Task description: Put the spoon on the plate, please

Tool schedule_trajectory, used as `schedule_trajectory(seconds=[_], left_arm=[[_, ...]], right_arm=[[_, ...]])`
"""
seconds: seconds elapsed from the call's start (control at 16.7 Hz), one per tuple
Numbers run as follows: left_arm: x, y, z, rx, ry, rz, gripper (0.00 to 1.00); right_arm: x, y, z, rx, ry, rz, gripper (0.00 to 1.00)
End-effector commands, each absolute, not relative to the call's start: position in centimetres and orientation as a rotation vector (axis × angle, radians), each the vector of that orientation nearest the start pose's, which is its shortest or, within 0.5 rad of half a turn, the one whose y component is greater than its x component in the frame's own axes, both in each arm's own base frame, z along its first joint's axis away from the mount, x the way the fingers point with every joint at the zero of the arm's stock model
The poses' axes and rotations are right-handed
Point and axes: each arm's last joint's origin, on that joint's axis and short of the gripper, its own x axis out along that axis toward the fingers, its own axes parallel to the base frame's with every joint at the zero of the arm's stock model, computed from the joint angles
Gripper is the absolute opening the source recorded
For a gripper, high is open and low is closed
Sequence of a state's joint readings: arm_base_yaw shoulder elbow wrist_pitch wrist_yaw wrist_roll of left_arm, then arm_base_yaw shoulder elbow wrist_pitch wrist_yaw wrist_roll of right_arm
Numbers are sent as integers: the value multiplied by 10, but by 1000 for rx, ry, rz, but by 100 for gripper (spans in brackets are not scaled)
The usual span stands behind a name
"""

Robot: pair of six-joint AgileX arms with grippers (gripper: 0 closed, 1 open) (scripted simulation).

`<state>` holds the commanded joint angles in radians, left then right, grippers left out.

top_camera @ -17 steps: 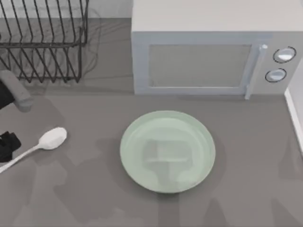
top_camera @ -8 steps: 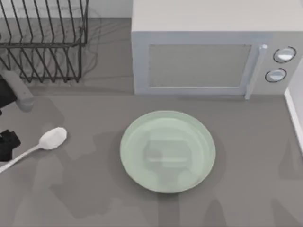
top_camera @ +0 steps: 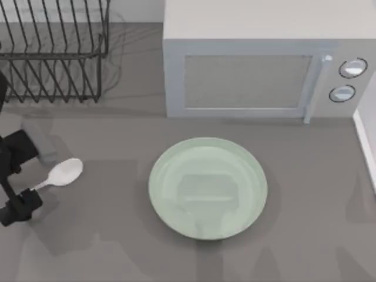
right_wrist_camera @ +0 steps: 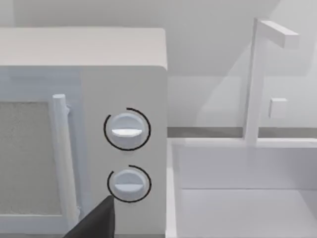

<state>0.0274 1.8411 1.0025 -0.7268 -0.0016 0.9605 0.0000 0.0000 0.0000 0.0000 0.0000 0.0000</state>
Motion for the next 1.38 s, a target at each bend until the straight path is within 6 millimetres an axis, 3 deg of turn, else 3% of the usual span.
schedule_trajectory(seconds=[0.18,0.42,1.2,1.38], left_arm=[[301,10,93,725,1452,-726,100],[301,10,92,725,1453,-726,100],[301,10,92,725,1453,-726,2],[301,10,92,725,1453,-726,0]], right_arm=[[106,-1,160,0,0,0,100],[106,-1,160,0,0,0,100],[106,-1,160,0,0,0,100],[106,-1,160,0,0,0,100]])
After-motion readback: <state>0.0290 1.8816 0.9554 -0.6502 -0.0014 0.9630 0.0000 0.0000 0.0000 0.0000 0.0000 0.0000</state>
